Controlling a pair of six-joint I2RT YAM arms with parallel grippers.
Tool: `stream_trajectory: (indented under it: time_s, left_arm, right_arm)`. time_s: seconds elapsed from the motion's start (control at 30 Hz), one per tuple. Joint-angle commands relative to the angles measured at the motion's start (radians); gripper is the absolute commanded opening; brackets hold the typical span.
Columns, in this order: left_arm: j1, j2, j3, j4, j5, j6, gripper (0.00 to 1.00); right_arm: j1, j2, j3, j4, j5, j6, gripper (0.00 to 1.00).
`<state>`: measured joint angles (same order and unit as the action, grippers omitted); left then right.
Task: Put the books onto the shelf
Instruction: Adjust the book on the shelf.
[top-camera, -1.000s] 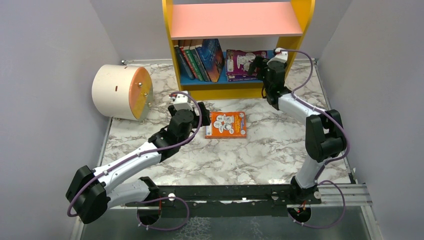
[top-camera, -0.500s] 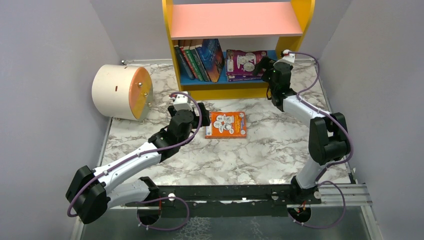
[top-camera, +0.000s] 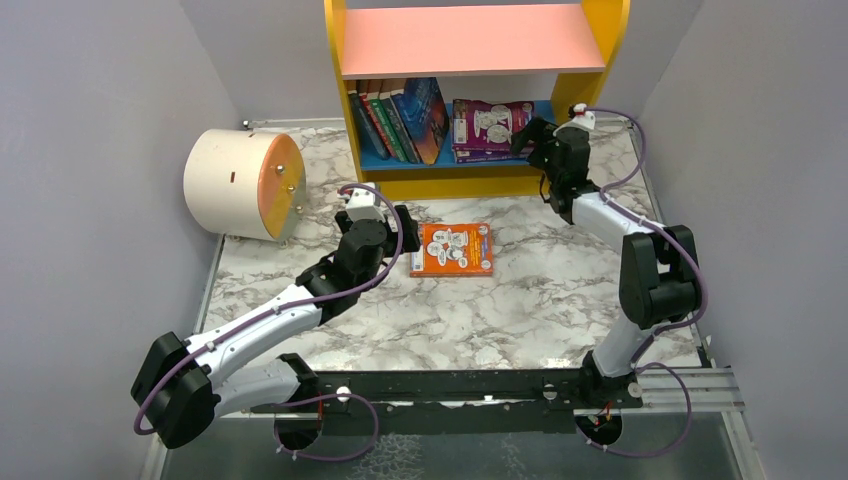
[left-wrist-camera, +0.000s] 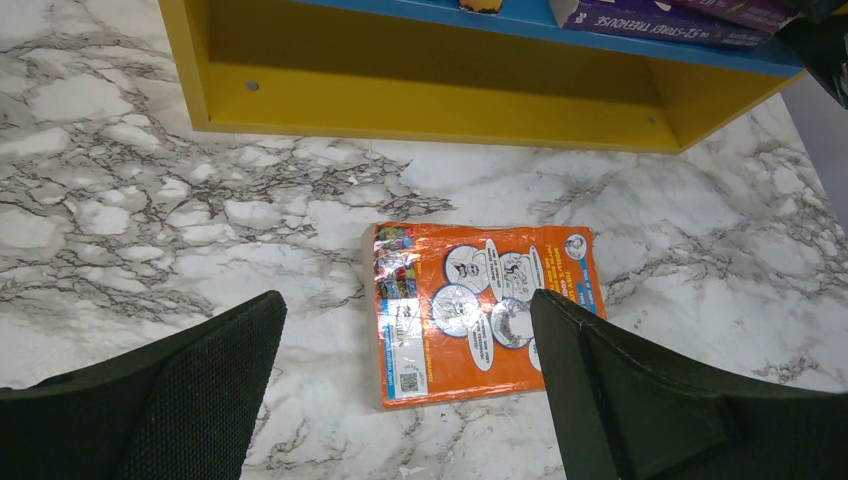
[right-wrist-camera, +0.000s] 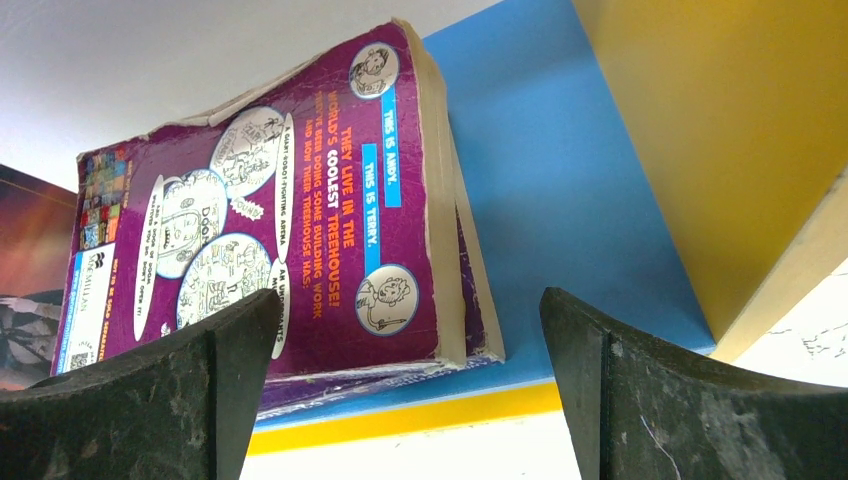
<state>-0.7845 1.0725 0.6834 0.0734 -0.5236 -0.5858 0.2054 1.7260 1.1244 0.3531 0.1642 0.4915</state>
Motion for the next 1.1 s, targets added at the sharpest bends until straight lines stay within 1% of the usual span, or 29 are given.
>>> stream_trajectory:
  time_s: [0.0, 0.4, 0.87, 1.07]
  left_arm:
    - [0.007, -0.017, -0.007, -0.005, 0.013, -0.003, 0.88]
    - [0.01, -0.016, -0.004, -0.005, 0.011, 0.001, 0.88]
    - [0.011, -0.011, -0.005, 0.005, 0.023, -0.005, 0.88]
    - [0.012, -0.008, -0.006, 0.009, 0.028, -0.009, 0.88]
  right_arm:
    - [-0.004, 0.014, -0.009, 0.035, -0.051, 0.016, 1.0]
    - [-0.004, 0.056, -0.013, 0.074, -0.139, 0.038, 1.0]
    - [-0.004, -0.022, -0.103, 0.117, -0.203, 0.082, 1.0]
    - [-0.004, -0.043, -0.116, 0.116, -0.218, 0.09, 1.0]
